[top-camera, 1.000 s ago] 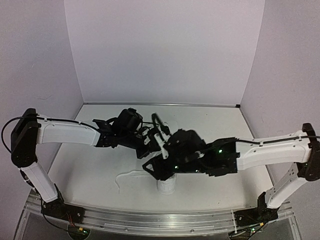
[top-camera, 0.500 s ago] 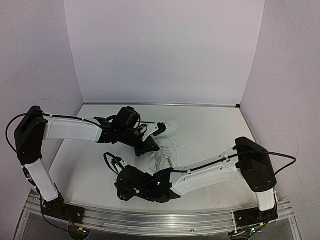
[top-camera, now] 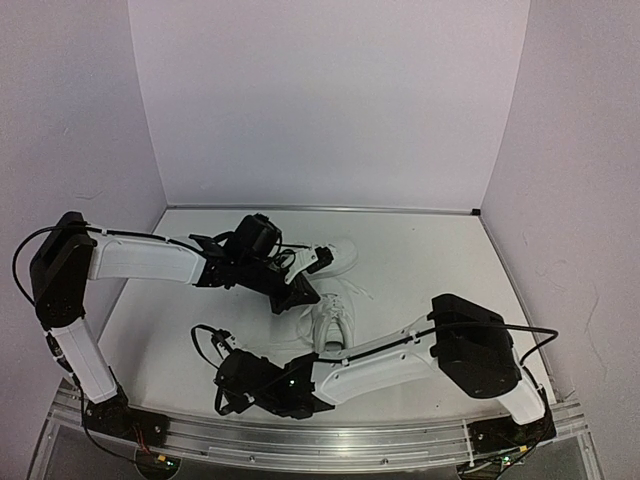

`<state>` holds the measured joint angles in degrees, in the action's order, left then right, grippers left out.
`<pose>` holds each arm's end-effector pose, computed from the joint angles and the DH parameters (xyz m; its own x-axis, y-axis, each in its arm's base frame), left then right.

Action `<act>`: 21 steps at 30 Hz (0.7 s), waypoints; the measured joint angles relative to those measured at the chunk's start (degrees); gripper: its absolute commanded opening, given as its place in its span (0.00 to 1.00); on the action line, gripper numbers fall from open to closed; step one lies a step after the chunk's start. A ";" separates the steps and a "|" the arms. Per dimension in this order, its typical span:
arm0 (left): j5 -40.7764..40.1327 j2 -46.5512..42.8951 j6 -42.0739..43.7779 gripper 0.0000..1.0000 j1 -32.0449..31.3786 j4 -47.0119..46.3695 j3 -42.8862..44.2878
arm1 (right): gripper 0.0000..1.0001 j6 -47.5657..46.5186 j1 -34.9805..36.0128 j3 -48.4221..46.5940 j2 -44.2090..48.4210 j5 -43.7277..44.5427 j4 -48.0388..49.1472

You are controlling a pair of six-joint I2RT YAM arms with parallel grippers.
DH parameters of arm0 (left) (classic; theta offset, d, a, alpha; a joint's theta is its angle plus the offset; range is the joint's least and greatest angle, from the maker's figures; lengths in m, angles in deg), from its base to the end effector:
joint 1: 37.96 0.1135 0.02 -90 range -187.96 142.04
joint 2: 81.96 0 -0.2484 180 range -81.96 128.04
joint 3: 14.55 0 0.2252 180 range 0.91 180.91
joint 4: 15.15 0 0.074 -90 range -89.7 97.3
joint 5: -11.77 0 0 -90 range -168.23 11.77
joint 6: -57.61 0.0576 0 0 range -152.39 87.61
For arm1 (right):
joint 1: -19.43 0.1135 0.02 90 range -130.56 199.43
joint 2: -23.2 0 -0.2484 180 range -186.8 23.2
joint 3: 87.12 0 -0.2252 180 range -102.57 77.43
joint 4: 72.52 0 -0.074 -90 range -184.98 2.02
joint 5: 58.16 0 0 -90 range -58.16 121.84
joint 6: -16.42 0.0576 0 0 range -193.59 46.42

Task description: Tie the shoes

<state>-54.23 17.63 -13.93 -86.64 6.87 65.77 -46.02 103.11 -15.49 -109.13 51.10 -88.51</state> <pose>0.2261 -0.2927 0.2006 -0.1321 0.5884 -0.7977 0.9802 0.1975 -0.0167 0.0730 0.4864 0.1233 -0.4839 -0.4014 -0.7776 -0.7744 0.6102 0.1669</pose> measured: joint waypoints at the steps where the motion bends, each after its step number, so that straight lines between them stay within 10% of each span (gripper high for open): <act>1: 0.01 0.00 0.00 0.00 0.00 0.00 0.00 | 0.44 0.05 -0.01 -0.78 -0.65 0.29 -0.50; 10: -0.09 0.00 0.02 0.00 0.00 0.00 0.00 | 0.36 0.40 -0.02 -7.61 -5.80 2.60 -6.24; 17: -0.12 0.00 0.02 0.00 0.00 0.00 0.00 | 0.01 1.43 -0.02 -10.39 -7.72 4.21 -9.30; 21: -0.14 0.00 0.02 0.00 0.00 0.00 0.00 | 0.00 1.72 -0.02 -10.48 -7.71 4.28 -9.72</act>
<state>-54.37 17.63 -13.91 -86.64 6.87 65.77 -44.31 103.09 -25.96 -116.84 55.39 -98.23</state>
